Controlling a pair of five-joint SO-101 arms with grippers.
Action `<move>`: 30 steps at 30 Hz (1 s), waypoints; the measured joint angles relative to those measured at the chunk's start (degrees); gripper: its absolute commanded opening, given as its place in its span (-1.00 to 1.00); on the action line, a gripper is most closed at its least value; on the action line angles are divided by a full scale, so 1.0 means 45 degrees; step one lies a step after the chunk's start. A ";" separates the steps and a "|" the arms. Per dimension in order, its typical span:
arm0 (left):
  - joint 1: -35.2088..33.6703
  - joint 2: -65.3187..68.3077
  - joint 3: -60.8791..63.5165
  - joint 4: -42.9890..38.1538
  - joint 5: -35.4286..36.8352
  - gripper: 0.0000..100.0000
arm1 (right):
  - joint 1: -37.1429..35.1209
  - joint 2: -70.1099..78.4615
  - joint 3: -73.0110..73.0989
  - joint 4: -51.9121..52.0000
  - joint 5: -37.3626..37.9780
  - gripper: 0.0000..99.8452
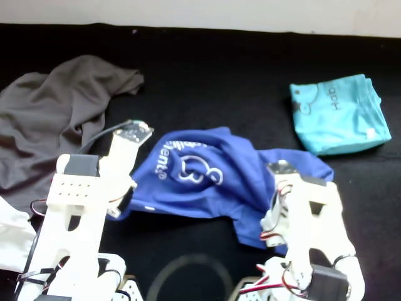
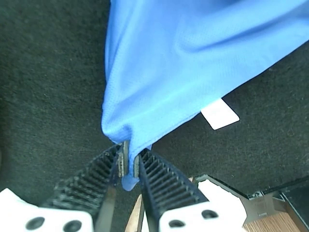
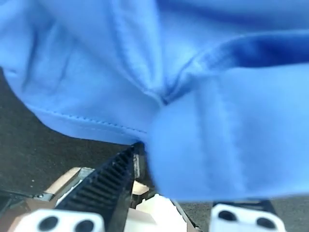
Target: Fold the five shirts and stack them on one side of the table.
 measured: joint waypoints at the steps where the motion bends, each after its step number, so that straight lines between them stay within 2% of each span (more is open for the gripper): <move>1: 0.0000 0.0000 0.0000 0.0059 0.0000 -0.98 | 0.0234 0.0000 -0.0020 0.0000 0.0117 -0.54; 11: 0.0000 0.0000 0.0000 0.0059 0.0000 -0.98 | 0.2540 -0.0020 -0.0039 0.0000 0.2462 -0.54; 15: 0.0000 0.0000 0.0000 0.0059 0.0000 -0.98 | 0.2618 0.0020 -0.0254 0.0254 0.2559 -0.54; 23: 0.0000 0.0000 0.0000 0.0059 0.0000 -0.98 | 0.2911 0.0039 -0.2481 0.2579 0.2618 -0.54; 30: 0.0000 0.0000 0.0000 0.0059 0.0000 -0.98 | 0.2716 0.0039 -0.1875 0.2637 0.2657 -0.54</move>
